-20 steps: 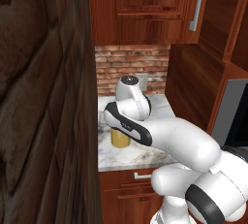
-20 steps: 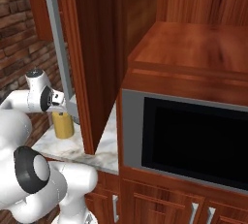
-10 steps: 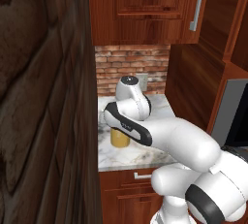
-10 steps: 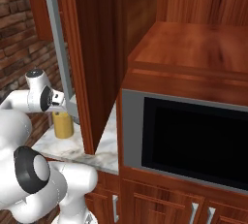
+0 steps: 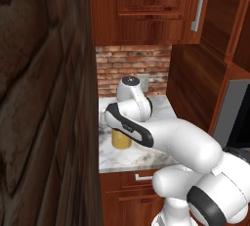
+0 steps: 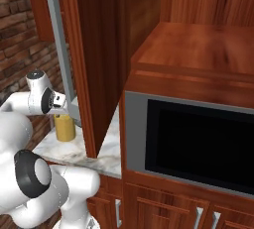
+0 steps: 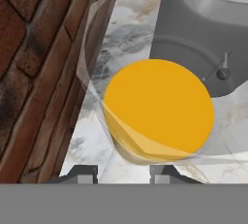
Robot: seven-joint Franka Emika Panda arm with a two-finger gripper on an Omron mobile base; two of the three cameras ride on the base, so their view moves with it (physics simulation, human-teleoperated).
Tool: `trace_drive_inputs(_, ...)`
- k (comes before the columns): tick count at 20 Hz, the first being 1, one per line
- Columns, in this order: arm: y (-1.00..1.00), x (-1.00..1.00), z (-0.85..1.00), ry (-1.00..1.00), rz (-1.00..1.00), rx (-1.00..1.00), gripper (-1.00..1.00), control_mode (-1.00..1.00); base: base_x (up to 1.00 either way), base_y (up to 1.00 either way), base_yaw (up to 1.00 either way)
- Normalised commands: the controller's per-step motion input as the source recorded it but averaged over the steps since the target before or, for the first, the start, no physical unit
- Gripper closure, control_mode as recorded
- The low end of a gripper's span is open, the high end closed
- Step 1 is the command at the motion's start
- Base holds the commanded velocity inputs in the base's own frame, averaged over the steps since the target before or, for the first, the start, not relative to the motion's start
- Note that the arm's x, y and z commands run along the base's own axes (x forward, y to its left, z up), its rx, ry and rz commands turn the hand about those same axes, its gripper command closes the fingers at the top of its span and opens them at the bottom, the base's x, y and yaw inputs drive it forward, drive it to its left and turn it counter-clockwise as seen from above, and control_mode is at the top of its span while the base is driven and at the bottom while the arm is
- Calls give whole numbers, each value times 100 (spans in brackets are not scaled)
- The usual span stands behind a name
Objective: There is a tray on the dining counter. Grab the cup, mug, and pitcher and place them on the tray. The pitcher may be placed next to the tray if it cannot fit the tray.
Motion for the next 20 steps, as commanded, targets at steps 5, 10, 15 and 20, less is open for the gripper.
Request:
trace_drive_inputs(5,-30,-46,4,-9,2,0,100,-100,0,0,0)
trace_drive_inputs(10,-38,-69,7,-12,8,0,100,-100,0,0,0)
trace_drive_inputs(15,-46,-52,30,-8,8,0,100,-100,0,0,0)
trace_drive_inputs(20,-37,-28,55,0,2,0,100,-100,0,0,0)
